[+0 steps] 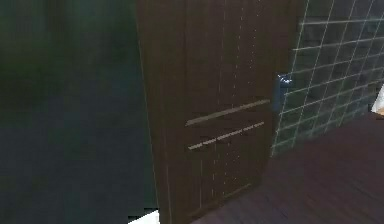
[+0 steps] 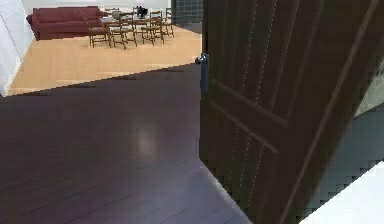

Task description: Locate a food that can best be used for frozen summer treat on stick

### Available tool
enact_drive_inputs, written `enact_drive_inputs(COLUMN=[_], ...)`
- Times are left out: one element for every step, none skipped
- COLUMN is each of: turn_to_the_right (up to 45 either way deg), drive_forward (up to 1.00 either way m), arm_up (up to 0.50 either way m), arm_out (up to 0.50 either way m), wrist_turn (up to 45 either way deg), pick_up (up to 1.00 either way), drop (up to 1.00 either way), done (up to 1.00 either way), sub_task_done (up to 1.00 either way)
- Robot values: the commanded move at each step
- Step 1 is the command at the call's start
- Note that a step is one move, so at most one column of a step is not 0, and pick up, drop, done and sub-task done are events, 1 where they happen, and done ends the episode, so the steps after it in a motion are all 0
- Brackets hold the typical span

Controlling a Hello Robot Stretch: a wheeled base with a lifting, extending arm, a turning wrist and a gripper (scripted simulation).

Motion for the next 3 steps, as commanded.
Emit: enact_drive_inputs(turn_to_the_right=[45.0,12.0,3.0], drive_forward=[0.00,0.00,0.00], arm_up=[0.00,0.00,0.00], arm_out=[0.00,0.00,0.00], wrist_turn=[0.0,0.0,0.0], pick_up=[0.00,0.00,0.00], drop=[0.00,0.00,0.00], done=[0.00,0.00,0.00], sub_task_done=[0.00,0.00,0.00])
